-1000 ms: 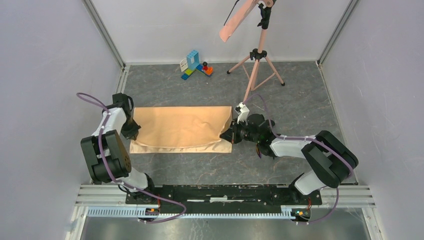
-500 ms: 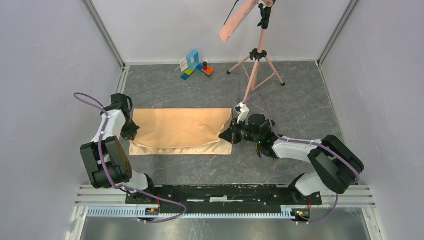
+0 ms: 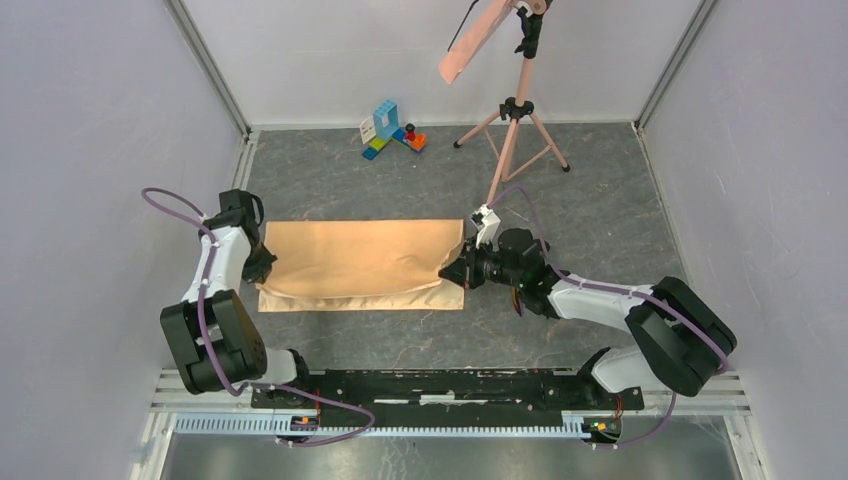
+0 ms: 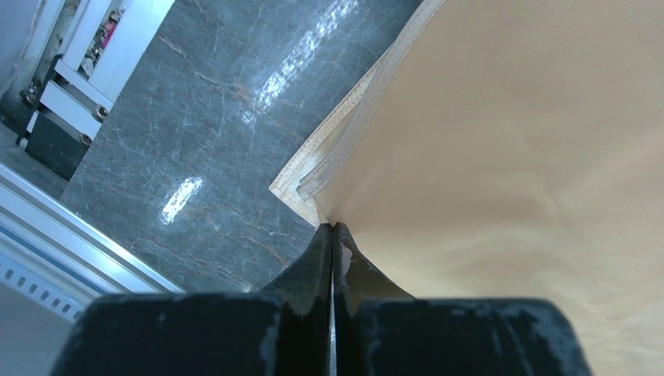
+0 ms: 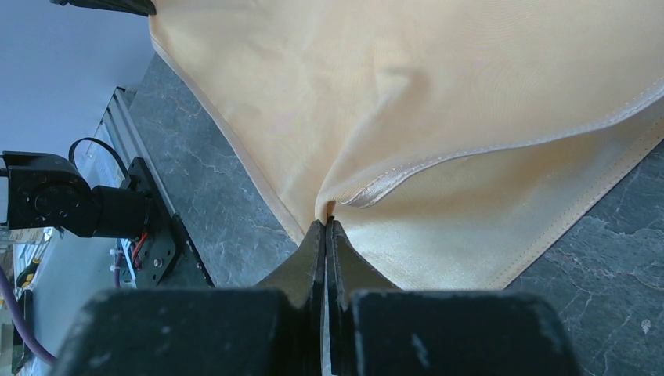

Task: Fold the napkin into a case and place the utensils inside
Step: Fold and flatten the napkin at the center of the board.

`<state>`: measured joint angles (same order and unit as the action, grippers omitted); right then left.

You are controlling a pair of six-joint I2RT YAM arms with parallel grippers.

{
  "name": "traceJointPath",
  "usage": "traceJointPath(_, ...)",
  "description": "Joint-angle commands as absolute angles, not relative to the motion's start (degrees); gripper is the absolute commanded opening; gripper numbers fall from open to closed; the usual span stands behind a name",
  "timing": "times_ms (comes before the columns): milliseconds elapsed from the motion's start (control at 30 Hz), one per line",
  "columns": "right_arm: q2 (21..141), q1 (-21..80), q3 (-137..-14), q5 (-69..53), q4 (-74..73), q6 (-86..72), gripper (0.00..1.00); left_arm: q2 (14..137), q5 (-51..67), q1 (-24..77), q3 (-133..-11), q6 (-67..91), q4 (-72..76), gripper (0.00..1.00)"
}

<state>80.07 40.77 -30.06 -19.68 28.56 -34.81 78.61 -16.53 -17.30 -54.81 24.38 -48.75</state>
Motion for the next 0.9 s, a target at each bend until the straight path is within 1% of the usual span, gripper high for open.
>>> traceJointPath(0, 79.92, 41.04, -29.11, -19.96, 30.24, -34.98, 0.01, 79.8, -16.93, -17.57, -52.74, 25.22, -48.41, 0.02)
traceJointPath(300, 84.95, 41.13, -28.18, -20.51, 33.75, -36.39, 0.01, 85.36, -16.25, -17.56, -53.99, 24.79, -47.65, 0.02)
traceJointPath(533, 86.96, 41.38, -27.69, -20.52, 35.02, -36.59, 0.01, 86.88, -16.56, -17.49, -54.27, 24.61, -47.2, 0.02)
traceJointPath(867, 87.7, 41.74, -27.66, -20.13, 35.55, -35.73, 0.04, 87.19, -16.98, -17.47, -54.76, 24.7, -46.97, 0.03)
